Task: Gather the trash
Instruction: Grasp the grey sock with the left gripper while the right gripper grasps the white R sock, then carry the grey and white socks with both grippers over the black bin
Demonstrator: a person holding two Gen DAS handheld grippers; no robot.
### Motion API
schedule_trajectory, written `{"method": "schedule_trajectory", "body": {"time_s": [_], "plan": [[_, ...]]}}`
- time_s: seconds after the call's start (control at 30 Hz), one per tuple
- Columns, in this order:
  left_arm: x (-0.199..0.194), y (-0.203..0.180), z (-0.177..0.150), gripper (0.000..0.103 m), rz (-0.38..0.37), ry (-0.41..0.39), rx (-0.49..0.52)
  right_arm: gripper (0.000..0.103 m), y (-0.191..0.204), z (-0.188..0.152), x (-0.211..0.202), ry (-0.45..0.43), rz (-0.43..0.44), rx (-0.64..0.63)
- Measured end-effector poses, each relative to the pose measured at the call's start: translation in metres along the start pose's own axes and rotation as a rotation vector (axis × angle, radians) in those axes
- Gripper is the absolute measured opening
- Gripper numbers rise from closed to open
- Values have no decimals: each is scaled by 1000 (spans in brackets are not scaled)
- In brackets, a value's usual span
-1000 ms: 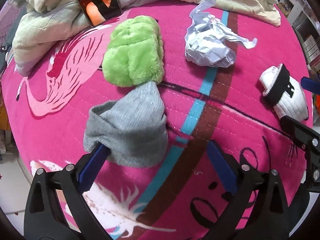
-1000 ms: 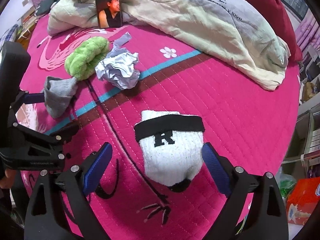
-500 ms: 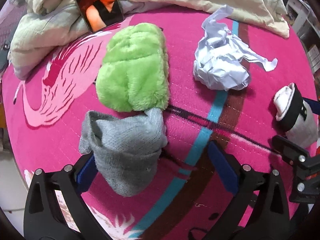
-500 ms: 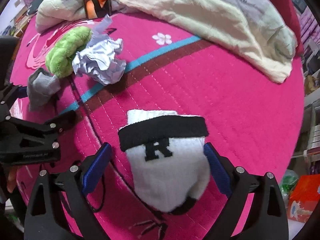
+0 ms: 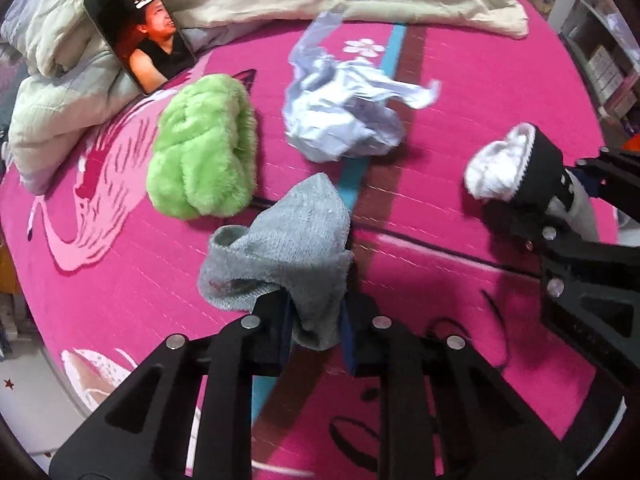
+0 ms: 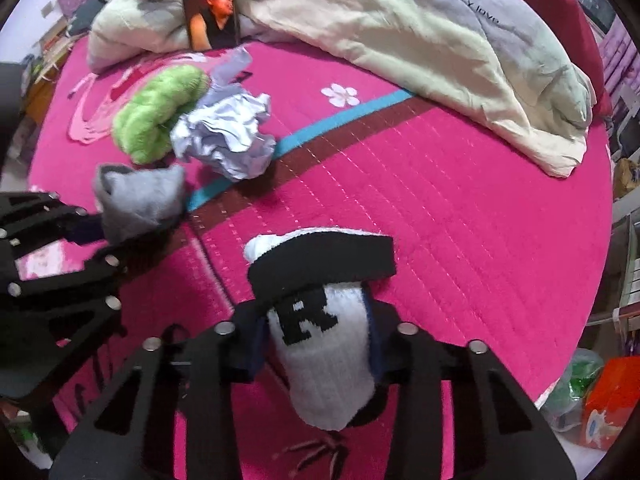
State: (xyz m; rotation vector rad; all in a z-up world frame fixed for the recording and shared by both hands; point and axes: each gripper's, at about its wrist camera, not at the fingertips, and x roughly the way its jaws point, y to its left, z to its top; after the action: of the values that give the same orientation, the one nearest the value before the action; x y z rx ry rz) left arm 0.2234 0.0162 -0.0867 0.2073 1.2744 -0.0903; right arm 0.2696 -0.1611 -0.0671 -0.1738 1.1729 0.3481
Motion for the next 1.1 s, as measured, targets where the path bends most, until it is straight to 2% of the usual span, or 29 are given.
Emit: {"method": "schedule_trajectory", "body": {"time_s": [0.07, 0.3, 0.57, 1.1], "plan": [[-6, -7, -5, 20, -7, -1, 12, 31, -1, -3, -8, -2, 32, 7], [-31, -30, -20, 20, -29, -15, 65, 31, 5, -18, -33, -22, 64, 0], [-56, -61, -37, 20, -45, -31, 133, 31, -3, -54, -58, -29, 28, 28], [-82, -144, -54, 21, -63, -53, 280, 31, -56, -132, -114, -74, -22, 153]]}}
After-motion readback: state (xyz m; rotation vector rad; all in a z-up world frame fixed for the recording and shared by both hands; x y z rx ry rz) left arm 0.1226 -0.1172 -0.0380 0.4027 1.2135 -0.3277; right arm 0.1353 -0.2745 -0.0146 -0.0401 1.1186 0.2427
